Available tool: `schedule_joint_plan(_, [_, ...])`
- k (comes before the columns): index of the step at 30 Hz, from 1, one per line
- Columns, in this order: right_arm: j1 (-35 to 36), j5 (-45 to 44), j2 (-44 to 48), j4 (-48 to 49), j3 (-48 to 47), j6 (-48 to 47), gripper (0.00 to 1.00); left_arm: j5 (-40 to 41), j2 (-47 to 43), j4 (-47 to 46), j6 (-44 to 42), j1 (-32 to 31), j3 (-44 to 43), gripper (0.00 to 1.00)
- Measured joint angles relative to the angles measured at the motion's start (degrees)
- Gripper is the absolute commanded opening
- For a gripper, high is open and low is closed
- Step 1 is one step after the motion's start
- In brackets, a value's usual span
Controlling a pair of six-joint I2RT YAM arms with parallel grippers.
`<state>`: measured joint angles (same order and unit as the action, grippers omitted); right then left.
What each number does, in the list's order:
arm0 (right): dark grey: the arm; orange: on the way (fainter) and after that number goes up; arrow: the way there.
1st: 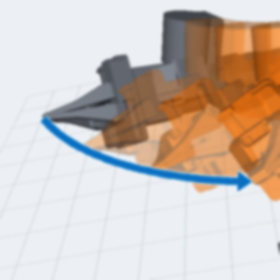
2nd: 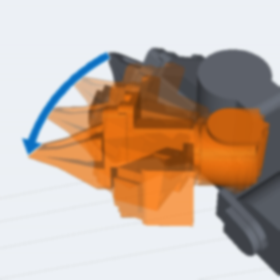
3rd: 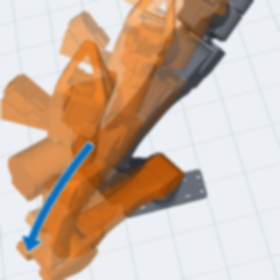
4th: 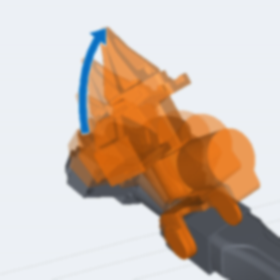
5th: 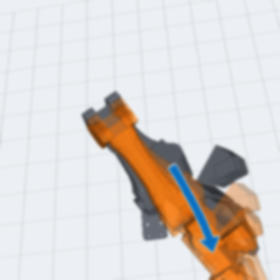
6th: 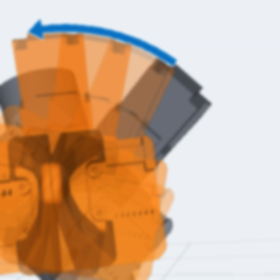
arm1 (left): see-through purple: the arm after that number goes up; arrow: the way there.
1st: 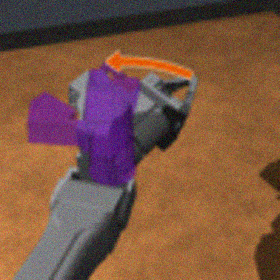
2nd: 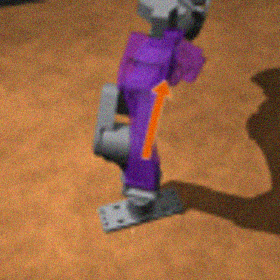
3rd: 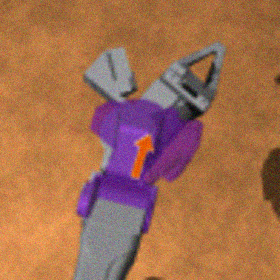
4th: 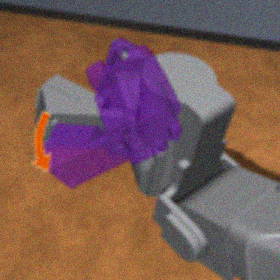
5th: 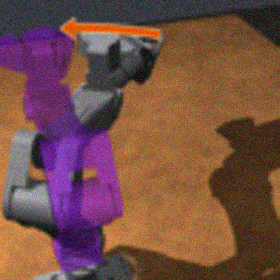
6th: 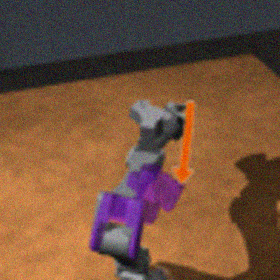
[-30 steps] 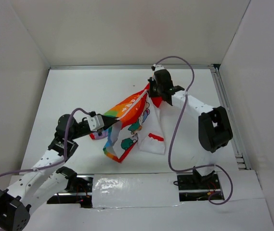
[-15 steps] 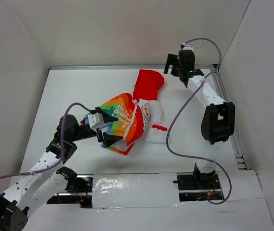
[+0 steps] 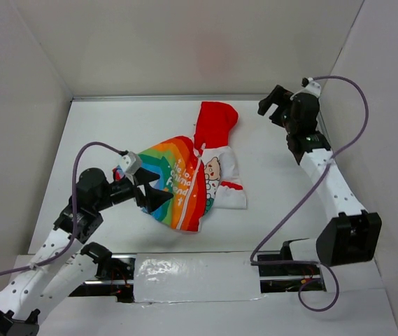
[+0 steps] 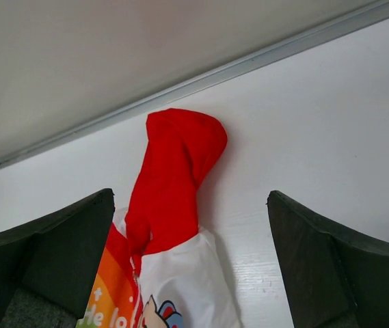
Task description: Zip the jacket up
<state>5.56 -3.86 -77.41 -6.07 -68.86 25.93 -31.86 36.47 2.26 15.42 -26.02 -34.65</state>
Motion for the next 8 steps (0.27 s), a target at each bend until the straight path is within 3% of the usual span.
schedule_joint_plan(8, [-0.2, -4.0, 17.0, 0.5, 13.9, 1.7, 1.0, 19.5, 6.9, 11.7, 11.3, -0.1, -6.7, 0.99])
